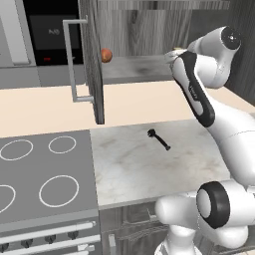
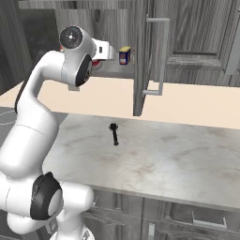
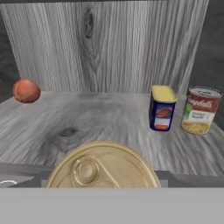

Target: Pick the cans from the counter and place them in their designated side in the cabinet.

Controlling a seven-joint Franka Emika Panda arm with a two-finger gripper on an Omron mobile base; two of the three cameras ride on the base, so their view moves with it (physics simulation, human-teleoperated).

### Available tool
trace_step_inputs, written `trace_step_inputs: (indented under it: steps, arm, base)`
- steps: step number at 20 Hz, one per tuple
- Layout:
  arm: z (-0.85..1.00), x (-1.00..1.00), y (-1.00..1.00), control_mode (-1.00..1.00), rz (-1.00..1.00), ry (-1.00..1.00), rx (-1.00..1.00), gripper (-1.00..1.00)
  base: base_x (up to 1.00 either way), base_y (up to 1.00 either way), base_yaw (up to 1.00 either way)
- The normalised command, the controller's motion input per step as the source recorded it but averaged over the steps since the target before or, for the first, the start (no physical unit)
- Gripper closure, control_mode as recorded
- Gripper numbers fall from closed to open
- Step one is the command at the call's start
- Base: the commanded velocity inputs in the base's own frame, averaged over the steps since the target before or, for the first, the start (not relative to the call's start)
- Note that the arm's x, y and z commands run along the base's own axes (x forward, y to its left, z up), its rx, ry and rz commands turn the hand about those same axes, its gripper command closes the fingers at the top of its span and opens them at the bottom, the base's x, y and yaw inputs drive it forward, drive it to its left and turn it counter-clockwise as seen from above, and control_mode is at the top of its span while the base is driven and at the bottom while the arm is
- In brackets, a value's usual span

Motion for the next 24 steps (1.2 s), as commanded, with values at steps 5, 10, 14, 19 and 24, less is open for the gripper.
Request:
trace_step_inputs:
  steps: [5,10,14,19,24]
  arm:
    - [0.0,0.16,-0.08,-1.0,0.0,0.0,0.0,1.0]
    - [0.0,0.15,-0.08,-1.0,0.0,0.0,0.0,1.0]
    - [0.0,0.16,-0.05,-1.0,0.0,0.0,0.0,1.0]
    - [0.0,0.16,-0.03,-1.0,0.0,0.01,0.0,1.0]
    - [-0.04,0.13,0.0,-1.0,0.0,0.05,0.0,1.0]
  base:
    - [0.0,0.0,0.0]
    - [0.0,0.0,0.0]
    - [0.0,0.0,0.0]
    - [0.0,0.0,0.0]
    - [0.0,0.0,0.0]
